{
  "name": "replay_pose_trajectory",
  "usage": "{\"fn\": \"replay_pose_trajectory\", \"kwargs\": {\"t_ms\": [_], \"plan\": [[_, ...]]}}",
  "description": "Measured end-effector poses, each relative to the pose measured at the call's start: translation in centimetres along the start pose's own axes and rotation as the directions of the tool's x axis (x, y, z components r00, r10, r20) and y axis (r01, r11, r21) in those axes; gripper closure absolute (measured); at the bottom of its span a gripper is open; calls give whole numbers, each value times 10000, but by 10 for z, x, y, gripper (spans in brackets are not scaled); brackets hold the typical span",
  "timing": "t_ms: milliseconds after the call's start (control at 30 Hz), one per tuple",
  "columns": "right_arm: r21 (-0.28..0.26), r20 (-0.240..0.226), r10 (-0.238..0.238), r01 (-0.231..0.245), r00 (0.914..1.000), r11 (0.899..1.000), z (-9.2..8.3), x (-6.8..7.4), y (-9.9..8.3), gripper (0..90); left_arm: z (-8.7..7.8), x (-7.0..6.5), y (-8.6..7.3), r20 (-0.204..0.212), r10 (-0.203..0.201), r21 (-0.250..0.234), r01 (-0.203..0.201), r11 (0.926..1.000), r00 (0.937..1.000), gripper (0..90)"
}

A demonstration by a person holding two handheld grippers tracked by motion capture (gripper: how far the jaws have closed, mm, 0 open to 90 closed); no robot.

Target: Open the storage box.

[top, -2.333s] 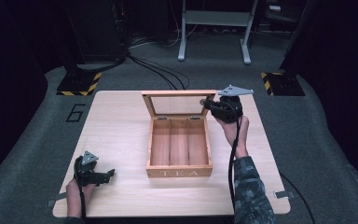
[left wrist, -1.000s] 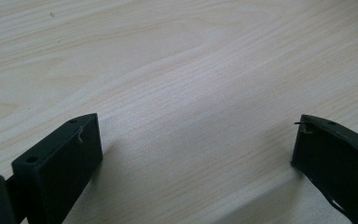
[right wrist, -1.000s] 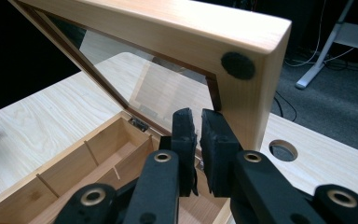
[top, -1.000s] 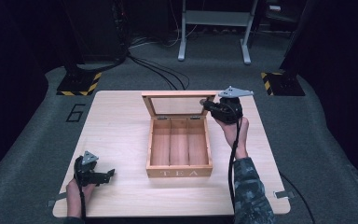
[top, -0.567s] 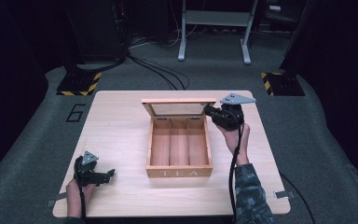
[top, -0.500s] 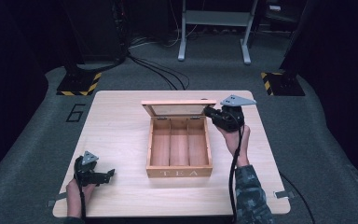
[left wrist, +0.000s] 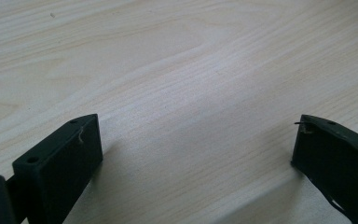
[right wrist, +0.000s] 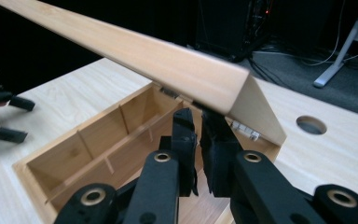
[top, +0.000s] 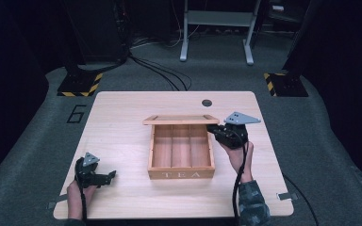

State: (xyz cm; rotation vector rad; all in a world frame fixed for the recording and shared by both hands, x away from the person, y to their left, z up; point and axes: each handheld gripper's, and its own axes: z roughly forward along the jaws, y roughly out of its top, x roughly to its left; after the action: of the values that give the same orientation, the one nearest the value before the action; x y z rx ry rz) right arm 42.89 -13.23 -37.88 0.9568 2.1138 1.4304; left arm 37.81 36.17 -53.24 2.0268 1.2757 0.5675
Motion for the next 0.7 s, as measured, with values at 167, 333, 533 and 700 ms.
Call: {"fn": "replay_pose_trajectory", "kwargs": {"t_ms": [167,333,533,700], "plan": [[45,-211,47,-46,9998,10000,-3,7,-19,836,0,0,0,0,1,4,-1,10000,10000,13],[125,-473,58,-52,9989,9999,-2,15,-49,838,0,0,0,2,5,7,-5,10000,10000,13],[576,-629,295,-259,9976,9980,0,21,-78,842,0,0,0,3,0,7,0,10000,10000,13],[1011,-549,519,-462,9971,9938,-1,25,-96,842,0,0,0,2,-4,2,4,10000,10000,13]]}}
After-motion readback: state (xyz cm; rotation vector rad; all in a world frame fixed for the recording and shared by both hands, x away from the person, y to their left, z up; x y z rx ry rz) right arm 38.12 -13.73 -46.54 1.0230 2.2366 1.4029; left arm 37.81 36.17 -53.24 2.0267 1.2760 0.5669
